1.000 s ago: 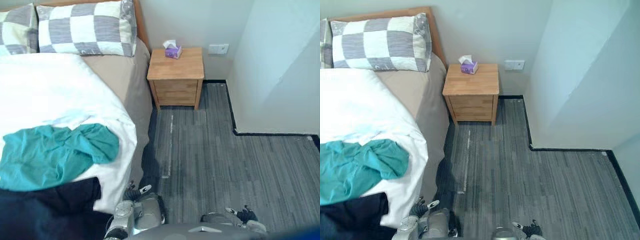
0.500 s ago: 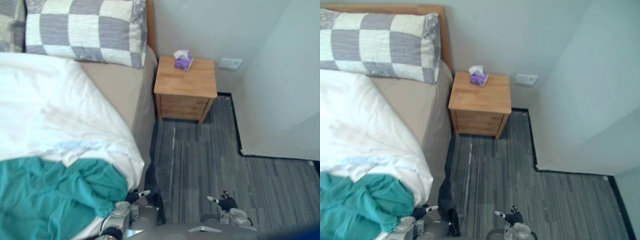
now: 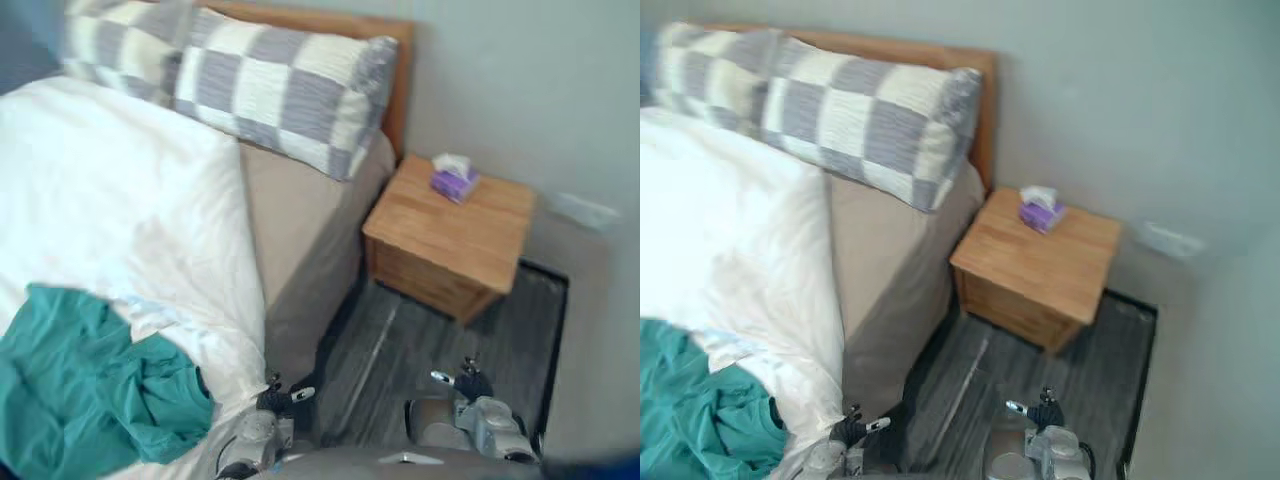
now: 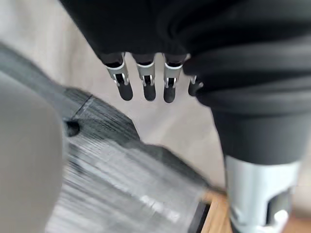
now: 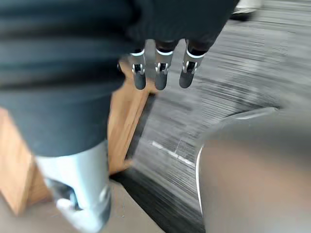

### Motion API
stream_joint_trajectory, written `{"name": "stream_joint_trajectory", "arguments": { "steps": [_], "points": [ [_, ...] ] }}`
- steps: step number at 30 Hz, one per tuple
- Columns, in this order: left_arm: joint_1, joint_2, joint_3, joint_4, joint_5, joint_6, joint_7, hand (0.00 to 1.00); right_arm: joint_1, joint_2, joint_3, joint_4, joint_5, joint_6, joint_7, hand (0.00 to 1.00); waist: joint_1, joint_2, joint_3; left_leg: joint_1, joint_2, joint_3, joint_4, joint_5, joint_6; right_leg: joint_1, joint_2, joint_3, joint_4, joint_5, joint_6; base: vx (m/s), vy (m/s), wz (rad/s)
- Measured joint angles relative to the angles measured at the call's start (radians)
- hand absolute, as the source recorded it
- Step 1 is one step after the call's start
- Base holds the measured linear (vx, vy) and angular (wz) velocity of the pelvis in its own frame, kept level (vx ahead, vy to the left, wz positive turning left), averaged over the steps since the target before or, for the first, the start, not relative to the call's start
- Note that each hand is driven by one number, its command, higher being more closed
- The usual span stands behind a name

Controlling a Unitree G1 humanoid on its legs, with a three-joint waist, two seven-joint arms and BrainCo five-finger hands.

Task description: Tidy the bed and pick cloth on bed and put in laundry

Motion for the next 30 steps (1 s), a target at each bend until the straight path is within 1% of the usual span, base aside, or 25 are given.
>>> {"name": "stream_joint_trajectory", "arguments": {
  "steps": [2,3,6,7,8,9,10,11,12,13,14,15,16,17,18,19,20,21,22,23,24,25,26,28,30],
  "points": [
    [0.006,0.002,0.01,0.0,-0.01,-0.004,0.003,0.0,-0.01,-0.001,0.012,0.024,-0.011,0.002,0.001,0.0,0.008,0.001,-0.005,-0.036,0.014,-0.058,0.014,0.024,-0.011,0.043,0.003,-0.079,-0.044,0.004,-0.006,0.12,-0.2,1.3],
    [0.018,0.006,0.009,0.0,-0.028,-0.005,0.002,0.0,-0.011,-0.001,0.021,0.045,-0.028,0.003,0.001,0.0,0.013,0.0,-0.025,-0.074,0.015,-0.095,0.019,0.045,-0.016,0.069,0.002,-0.138,-0.085,0.011,-0.017,0.14,-0.121,1.32],
    [0.022,0.008,0.008,0.0,-0.045,-0.006,0.004,0.0,-0.009,0.006,0.047,0.068,-0.03,0.002,0.002,0.0,0.029,-0.012,-0.045,-0.134,-0.004,-0.12,0.019,0.089,-0.032,0.128,-0.013,-0.252,-0.161,0.023,-0.019,0.14,-0.042,1.37],
    [0.022,0.019,0.004,0.0,-0.049,-0.007,0.004,0.0,-0.011,0.021,0.046,0.086,-0.031,0.003,0.003,0.0,0.028,-0.025,-0.059,-0.161,-0.021,-0.059,-0.003,0.136,-0.022,0.15,-0.04,-0.319,-0.196,0.032,-0.014,0.09,0.047,1.52],
    [0.018,0.031,-0.004,0.0,-0.064,-0.007,0.004,0.0,-0.014,0.027,0.039,0.094,-0.031,0.003,0.003,0.0,0.029,-0.042,-0.061,-0.181,-0.035,0.052,-0.033,0.194,0.003,0.17,-0.064,-0.385,-0.223,0.044,-0.01,0.07,0.045,1.49],
    [0.018,0.033,-0.004,0.0,-0.067,-0.007,0.005,0.0,-0.015,0.029,0.038,0.095,-0.031,0.003,0.003,0.0,0.027,-0.048,-0.063,-0.184,-0.039,0.107,-0.049,0.214,0.014,0.173,-0.07,-0.402,-0.233,0.05,-0.007,0.05,0.039,1.28],
    [0.015,0.035,-0.003,-0.001,-0.08,-0.007,0.006,0.0,-0.024,0.033,0.037,0.1,-0.031,0.003,0.003,0.0,0.029,-0.048,-0.063,-0.195,-0.046,0.327,-0.07,0.237,0.035,0.18,-0.08,-0.455,-0.255,0.064,-0.007,0.04,0.072,1.13],
    [0.005,0.046,-0.003,0.002,-0.082,-0.001,0.005,0.0,-0.025,0.045,0.029,0.099,-0.03,0.003,0.003,0.0,0.029,-0.049,-0.055,-0.202,-0.05,0.499,-0.054,0.226,0.06,0.198,-0.094,-0.501,-0.257,0.065,-0.006,0.03,0.071,1.06],
    [0.005,0.048,-0.003,0.001,-0.083,-0.002,0.005,0.0,-0.025,0.049,0.02,0.099,-0.03,0.004,0.002,0.0,0.028,-0.053,-0.053,-0.203,-0.054,0.523,-0.046,0.228,0.064,0.208,-0.102,-0.514,-0.257,0.067,-0.003,0.03,0.133,0.89],
    [0.009,0.048,-0.004,0.0,-0.081,-0.002,0.004,0.0,-0.018,0.049,-0.001,0.1,-0.027,0.011,0.001,0.0,0.029,-0.064,-0.05,-0.203,-0.086,0.582,-0.042,0.247,0.09,0.239,-0.119,-0.554,-0.274,0.071,0.009,-0.01,0.119,0.83],
    [0.013,0.049,-0.003,0.0,-0.081,-0.001,0.003,0.0,-0.015,0.054,-0.011,0.098,-0.025,0.013,-0.001,0.0,0.026,-0.068,-0.051,-0.196,-0.116,0.591,-0.068,0.266,0.115,0.263,-0.128,-0.588,-0.297,0.078,0.024,-0.01,0.119,0.79],
    [0.016,0.049,-0.003,0.001,-0.082,0.0,0.003,0.0,-0.014,0.054,-0.015,0.098,-0.024,0.013,-0.003,0.0,0.025,-0.067,-0.052,-0.187,-0.126,0.586,-0.09,0.272,0.119,0.27,-0.133,-0.601,-0.305,0.08,0.028,-0.01,0.122,0.82],
    [0.022,0.048,-0.003,0.0,-0.08,0.0,0.002,0.0,-0.013,0.054,-0.033,0.098,-0.024,0.015,-0.004,0.0,0.023,-0.062,-0.055,-0.159,-0.162,0.554,-0.18,0.309,0.127,0.279,-0.137,-0.627,-0.308,0.07,0.045,0.0,0.129,0.84],
    [0.019,0.05,-0.001,-0.001,-0.081,0.004,0.0,0.0,-0.016,0.059,-0.048,0.095,-0.023,0.018,-0.005,0.0,0.018,-0.067,-0.047,-0.163,-0.184,0.516,-0.189,0.314,0.133,0.299,-0.146,-0.662,-0.31,0.064,0.052,0.0,0.143,0.87],
    [0.018,0.055,0.0,-0.003,-0.082,0.004,0.0,0.0,-0.016,0.06,-0.053,0.094,-0.023,0.021,-0.005,0.0,0.019,-0.072,-0.044,-0.163,-0.191,0.501,-0.189,0.315,0.135,0.307,-0.15,-0.673,-0.31,0.061,0.056,0.0,0.114,0.89],
    [0.011,0.064,0.0,-0.003,-0.081,0.008,-0.003,0.0,-0.015,0.07,-0.083,0.089,-0.023,0.026,-0.005,0.0,0.025,-0.092,-0.038,-0.156,-0.224,0.481,-0.188,0.29,0.152,0.337,-0.18,-0.71,-0.307,0.054,0.069,0.04,0.137,0.69],
    [0.013,0.075,0.001,-0.002,-0.079,0.014,-0.005,0.0,0.004,0.091,-0.114,0.09,-0.023,0.031,-0.005,0.0,0.026,-0.129,-0.053,-0.147,-0.256,0.514,-0.172,0.223,0.173,0.347,-0.224,-0.73,-0.265,0.059,0.1,0.1,0.136,0.67],
    [0.013,0.078,0.0,0.0,-0.074,0.016,-0.005,0.0,0.012,0.089,-0.118,0.089,-0.023,0.032,-0.005,0.0,0.021,-0.132,-0.056,-0.153,-0.254,0.537,-0.144,0.199,0.17,0.343,-0.246,-0.728,-0.213,0.059,0.098,0.16,0.133,0.58],
    [0.012,0.073,-0.002,0.018,-0.072,0.02,-0.004,0.0,0.007,0.07,-0.118,0.064,-0.004,0.032,-0.004,0.0,0.005,-0.102,-0.046,-0.152,-0.235,0.52,-0.114,0.195,0.172,0.289,-0.278,-0.628,-0.045,0.091,0.042,0.18,0.153,0.62],
    [0.022,0.073,-0.006,0.018,-0.07,0.023,-0.004,0.0,0.006,0.066,-0.113,0.044,-0.003,0.032,-0.004,0.0,-0.012,-0.071,-0.053,-0.135,-0.211,0.491,-0.128,0.195,0.172,0.222,-0.264,-0.494,0.062,0.139,-0.026,0.21,0.164,0.6],
    [0.022,0.074,-0.007,0.017,-0.068,0.023,-0.004,0.0,0.007,0.073,-0.111,0.042,-0.003,0.032,-0.003,0.0,-0.012,-0.063,-0.047,-0.122,-0.197,0.478,-0.141,0.197,0.175,0.185,-0.23,-0.388,0.086,0.11,-0.017,0.21,0.142,0.41],
    [0.021,0.083,-0.004,0.018,-0.066,0.023,-0.004,0.0,0.007,0.083,-0.11,0.04,0.002,0.03,-0.001,0.0,-0.009,-0.071,-0.048,-0.109,-0.187,0.469,-0.154,0.2,0.18,0.164,-0.209,-0.327,0.078,0.07,-0.002,0.19,0.063,0.27],
    [0.022,0.092,-0.002,0.018,-0.066,0.024,-0.004,0.0,0.007,0.09,-0.11,0.04,0.015,0.03,-0.001,0.0,-0.007,-0.079,-0.051,-0.102,-0.18,0.457,-0.16,0.204,0.182,0.151,-0.202,-0.316,0.06,0.05,0.006,0.2,0.049,0.33],
    [0.022,0.102,-0.002,0.019,-0.066,0.025,-0.004,0.0,0.009,0.095,-0.11,0.04,0.025,0.029,-0.003,0.0,-0.007,-0.088,-0.05,-0.077,-0.166,0.442,-0.169,0.2,0.165,0.141,-0.191,-0.315,-0.008,0.05,0.007,0.18,0.006,0.33],
    [0.026,0.106,-0.002,0.018,-0.066,0.029,-0.004,0.0,0.013,0.095,-0.109,0.04,0.043,0.022,-0.004,0.0,-0.006,-0.088,-0.05,-0.058,-0.15,0.414,-0.167,0.186,0.14,0.128,-0.17,-0.267,-0.142,0.076,0.042,0.19,-0.057,0.35]
  ]
}}
